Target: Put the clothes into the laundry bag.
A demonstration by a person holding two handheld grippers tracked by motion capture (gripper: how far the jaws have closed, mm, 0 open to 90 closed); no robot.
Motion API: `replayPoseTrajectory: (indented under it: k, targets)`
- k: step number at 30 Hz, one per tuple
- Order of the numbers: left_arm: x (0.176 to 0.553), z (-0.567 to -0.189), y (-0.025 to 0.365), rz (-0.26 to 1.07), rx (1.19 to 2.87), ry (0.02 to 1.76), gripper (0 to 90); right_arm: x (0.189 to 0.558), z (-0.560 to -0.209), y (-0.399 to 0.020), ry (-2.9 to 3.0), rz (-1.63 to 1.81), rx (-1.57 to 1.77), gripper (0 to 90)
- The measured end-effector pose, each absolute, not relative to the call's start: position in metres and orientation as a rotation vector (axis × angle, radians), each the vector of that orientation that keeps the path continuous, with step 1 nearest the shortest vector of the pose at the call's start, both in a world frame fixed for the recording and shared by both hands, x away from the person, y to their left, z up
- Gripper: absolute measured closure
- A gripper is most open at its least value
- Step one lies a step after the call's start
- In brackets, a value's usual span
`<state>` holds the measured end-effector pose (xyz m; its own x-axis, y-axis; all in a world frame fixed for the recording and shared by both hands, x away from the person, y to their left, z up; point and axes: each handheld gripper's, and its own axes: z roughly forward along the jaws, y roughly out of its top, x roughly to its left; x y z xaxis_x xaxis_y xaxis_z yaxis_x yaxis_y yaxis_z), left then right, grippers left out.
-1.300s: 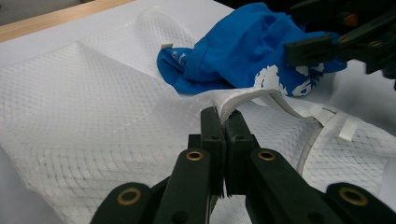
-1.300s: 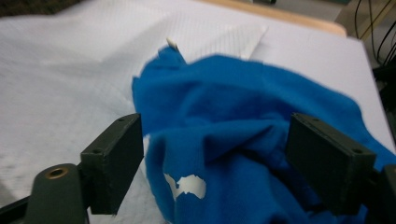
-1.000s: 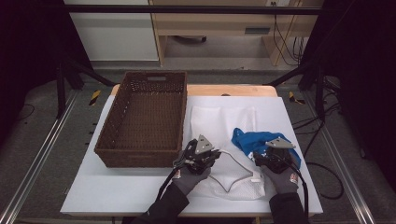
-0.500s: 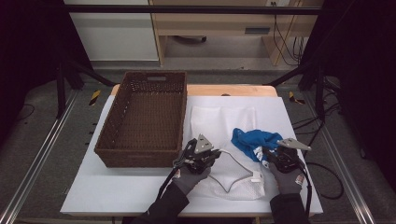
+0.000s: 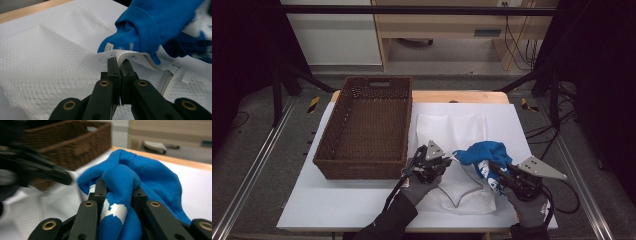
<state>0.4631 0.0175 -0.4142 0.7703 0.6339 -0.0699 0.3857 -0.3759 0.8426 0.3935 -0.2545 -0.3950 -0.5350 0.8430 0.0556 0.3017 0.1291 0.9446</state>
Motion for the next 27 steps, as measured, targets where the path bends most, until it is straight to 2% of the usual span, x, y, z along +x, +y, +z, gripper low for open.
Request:
replayPoseTrajectory:
  k: [5,19,24,27]
  targets:
    - [0.463,-0.412,0.017,0.329,2.015,0.769,88.6,0.382,-0.396,-0.23,2.002,1.414,0.996,73.0]
    - [0.463,-0.412,0.015,0.309,2.014,0.77,88.8,0.399,-0.45,-0.168,2.356,1.219,0.898,72.1]
    - [0.458,-0.416,0.013,0.331,2.03,0.748,88.7,0.416,-0.472,-0.158,2.349,1.123,0.99,69.9]
    - [0.46,-0.42,0.016,0.328,2.019,0.765,88.7,0.418,-0.476,-0.153,2.353,1.114,0.989,64.5]
